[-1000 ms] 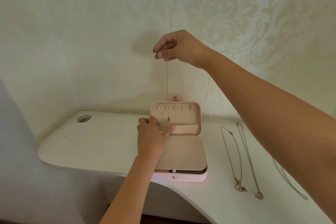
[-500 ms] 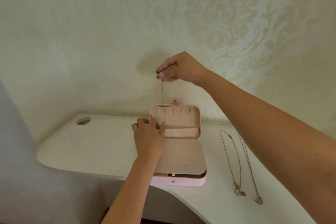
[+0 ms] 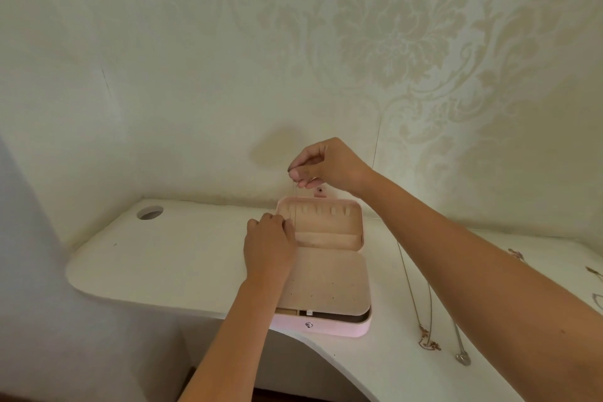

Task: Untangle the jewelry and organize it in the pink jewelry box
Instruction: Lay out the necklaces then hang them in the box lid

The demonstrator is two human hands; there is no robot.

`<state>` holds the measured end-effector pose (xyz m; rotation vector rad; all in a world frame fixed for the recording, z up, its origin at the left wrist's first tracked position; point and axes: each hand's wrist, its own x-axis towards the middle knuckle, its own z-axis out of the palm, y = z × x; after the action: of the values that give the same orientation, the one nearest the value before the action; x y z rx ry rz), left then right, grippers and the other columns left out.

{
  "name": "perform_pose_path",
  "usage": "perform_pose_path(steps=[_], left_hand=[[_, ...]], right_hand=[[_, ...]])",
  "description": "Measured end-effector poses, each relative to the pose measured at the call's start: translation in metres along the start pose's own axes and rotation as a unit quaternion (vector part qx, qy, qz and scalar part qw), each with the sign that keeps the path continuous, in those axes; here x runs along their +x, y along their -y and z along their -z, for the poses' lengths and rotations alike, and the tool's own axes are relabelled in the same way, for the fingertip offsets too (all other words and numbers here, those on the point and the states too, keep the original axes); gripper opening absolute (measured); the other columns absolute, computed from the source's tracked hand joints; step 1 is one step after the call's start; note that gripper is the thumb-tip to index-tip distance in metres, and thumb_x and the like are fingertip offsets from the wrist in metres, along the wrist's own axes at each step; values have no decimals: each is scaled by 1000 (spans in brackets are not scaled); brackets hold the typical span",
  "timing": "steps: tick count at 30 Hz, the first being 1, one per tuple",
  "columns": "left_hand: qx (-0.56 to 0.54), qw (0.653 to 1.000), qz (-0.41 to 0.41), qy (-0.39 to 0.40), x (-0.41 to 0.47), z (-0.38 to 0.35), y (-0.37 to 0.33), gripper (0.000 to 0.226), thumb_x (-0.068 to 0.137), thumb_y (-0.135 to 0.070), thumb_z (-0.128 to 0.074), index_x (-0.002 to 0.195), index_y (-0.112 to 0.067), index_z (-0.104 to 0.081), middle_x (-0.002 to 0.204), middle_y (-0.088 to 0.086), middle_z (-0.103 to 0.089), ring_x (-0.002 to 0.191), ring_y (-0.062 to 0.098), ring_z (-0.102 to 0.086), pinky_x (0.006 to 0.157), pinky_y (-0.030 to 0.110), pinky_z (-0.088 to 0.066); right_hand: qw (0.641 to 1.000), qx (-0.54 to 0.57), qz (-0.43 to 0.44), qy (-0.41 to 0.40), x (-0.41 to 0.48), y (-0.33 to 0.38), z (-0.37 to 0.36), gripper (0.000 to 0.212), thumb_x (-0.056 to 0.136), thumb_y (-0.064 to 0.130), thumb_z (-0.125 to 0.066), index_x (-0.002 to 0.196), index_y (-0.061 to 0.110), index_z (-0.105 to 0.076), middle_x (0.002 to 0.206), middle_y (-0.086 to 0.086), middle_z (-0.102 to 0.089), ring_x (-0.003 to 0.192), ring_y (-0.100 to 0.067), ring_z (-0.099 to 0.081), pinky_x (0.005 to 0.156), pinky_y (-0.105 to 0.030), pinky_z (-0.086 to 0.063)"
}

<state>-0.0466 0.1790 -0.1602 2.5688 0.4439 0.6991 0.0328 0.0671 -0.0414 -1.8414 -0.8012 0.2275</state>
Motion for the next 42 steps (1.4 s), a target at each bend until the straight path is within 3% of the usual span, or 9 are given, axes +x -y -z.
perform_pose_path(steps=[6,12,20,23,26,30,35,38,42], left_hand=[[10,999,-5,42,2,-2,0,34,101,-28,-32,97,-6,-58,97,11,-59,87,24,-48,72,33,-40],[13,998,-18,59,3,-5,0,32,99,-34,-38,105,-10,-59,102,9,-54,96,25,-49,74,33,-42],[-56,997,-23,-37,-1,-2,-2,30,96,-32,-46,87,-7,-61,91,6,-52,85,19,-40,65,30,-37],[-53,997,-25,-58,-2,-1,-3,30,96,-30,-47,84,-6,-61,86,4,-49,81,17,-36,61,29,-33],[-51,996,-24,-72,-3,-2,-4,30,96,-28,-48,83,-5,-62,85,7,-52,80,18,-34,59,29,-30],[-49,996,-29,-74,-3,-2,-3,29,96,-28,-47,85,-5,-63,86,7,-51,82,17,-33,58,29,-31],[-46,995,-29,-82,-2,-3,-2,29,95,-29,-48,87,-6,-64,85,8,-53,82,17,-33,57,29,-32],[-44,995,-28,-87,-2,-4,-2,28,95,-28,-49,87,-7,-64,85,7,-53,82,17,-32,57,28,-31],[-53,994,-31,-95,-2,-5,-2,29,95,-26,-50,84,-4,-65,84,9,-54,82,17,-32,57,29,-31]], right_hand=[[1000,-4,-24,-4,-6,-13,-1,10,77,1,-74,81,9,-70,61,0,-68,56,-11,-64,55,-19,-53],[997,-78,-25,2,-6,-17,-2,18,73,-3,-74,88,7,-71,71,-7,-68,63,-15,-63,67,-22,-55],[987,-159,20,-13,1,-8,-8,9,78,-2,-70,82,6,-72,70,-2,-67,55,-5,-59,55,-15,-50],[966,-250,70,6,-1,-7,-18,16,80,-5,-65,91,3,-72,82,2,-69,68,0,-61,63,-8,-46],[918,-381,102,30,-3,-10,-28,27,88,0,-56,111,6,-68,109,-7,-69,100,-16,-61,81,-12,-39],[858,-501,102,42,-2,-16,-38,31,90,0,-44,109,8,-67,91,-10,-59,84,-25,-57,72,-31,-43],[810,-579,85,27,-3,-13,-47,28,84,3,-53,109,7,-63,103,-9,-52,89,-26,-55,72,-28,-33],[805,-588,82,16,-2,-14,-50,27,82,0,-54,108,7,-61,107,-9,-52,93,-25,-55,75,-29,-34],[837,-543,69,16,7,-12,-46,29,88,-1,-48,112,5,-63,113,-12,-56,101,-27,-58,81,-30,-43]])
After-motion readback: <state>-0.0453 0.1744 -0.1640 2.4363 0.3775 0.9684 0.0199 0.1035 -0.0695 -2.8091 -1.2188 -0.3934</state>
